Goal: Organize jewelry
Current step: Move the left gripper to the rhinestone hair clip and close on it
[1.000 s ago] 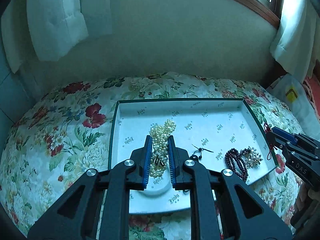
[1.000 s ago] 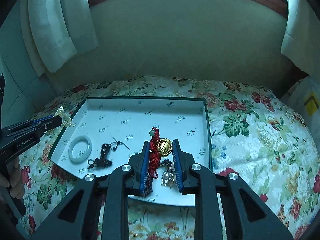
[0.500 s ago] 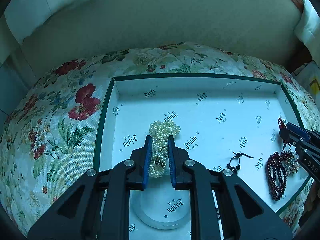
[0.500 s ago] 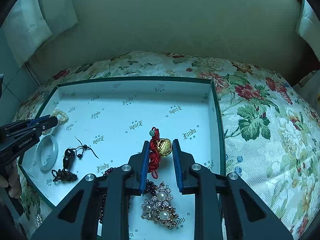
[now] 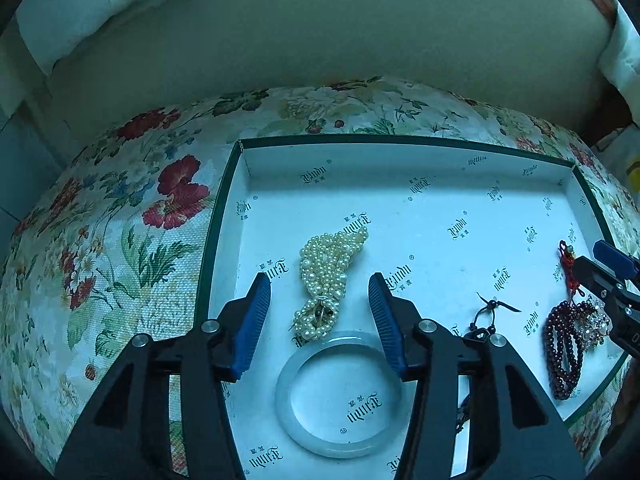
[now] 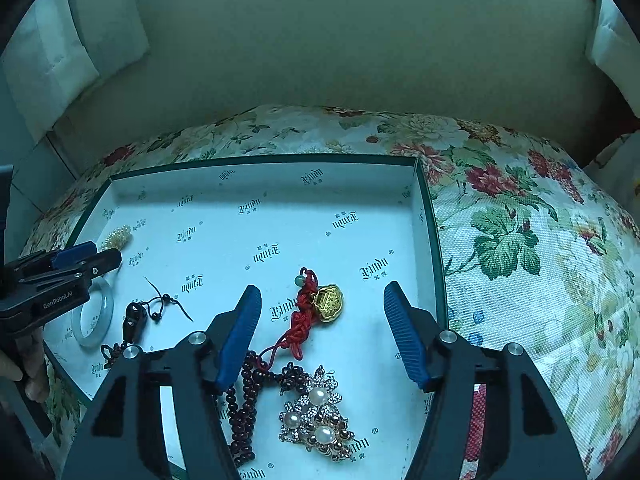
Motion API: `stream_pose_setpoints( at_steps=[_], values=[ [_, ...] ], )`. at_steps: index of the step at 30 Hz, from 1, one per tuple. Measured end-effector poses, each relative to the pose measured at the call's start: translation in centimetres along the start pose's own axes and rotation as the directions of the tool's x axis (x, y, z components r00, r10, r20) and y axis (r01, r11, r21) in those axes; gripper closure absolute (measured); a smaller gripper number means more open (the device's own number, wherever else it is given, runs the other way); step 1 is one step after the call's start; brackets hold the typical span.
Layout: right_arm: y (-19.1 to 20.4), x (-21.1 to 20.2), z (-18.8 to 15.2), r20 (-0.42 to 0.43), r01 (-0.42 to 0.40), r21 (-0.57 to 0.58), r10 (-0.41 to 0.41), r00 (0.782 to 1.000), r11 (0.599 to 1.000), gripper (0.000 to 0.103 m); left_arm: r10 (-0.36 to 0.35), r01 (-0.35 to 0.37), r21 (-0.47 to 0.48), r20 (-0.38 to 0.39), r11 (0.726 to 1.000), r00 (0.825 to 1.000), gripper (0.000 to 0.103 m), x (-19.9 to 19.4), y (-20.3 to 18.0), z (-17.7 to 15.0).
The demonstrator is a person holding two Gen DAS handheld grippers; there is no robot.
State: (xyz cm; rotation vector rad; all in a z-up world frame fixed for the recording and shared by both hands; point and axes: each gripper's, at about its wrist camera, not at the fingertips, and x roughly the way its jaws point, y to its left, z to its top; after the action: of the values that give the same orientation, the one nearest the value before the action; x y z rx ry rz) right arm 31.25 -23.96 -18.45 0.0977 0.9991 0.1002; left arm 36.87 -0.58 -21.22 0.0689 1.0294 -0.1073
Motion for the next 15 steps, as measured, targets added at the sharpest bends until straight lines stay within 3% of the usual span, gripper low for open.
stream_pose_setpoints(
  at_steps=[9,15],
  values=[
    [1.0,-5.5,-1.4,0.078,-0.023,-0.02,0.024,0.997,1.0,0.04,-0.03,0.03,0.003,0.055,1.0,0.998,0.045,-5.0,0.0,-1.9],
    [1.3,-8.4,-4.0,0.077,-0.04,-0.028,0.042,0.996,0.999,0.04,-0.047,0.047,-0.005,0.066,0.999,0.997,0.045,-8.0,0.1,-4.5]
  ],
)
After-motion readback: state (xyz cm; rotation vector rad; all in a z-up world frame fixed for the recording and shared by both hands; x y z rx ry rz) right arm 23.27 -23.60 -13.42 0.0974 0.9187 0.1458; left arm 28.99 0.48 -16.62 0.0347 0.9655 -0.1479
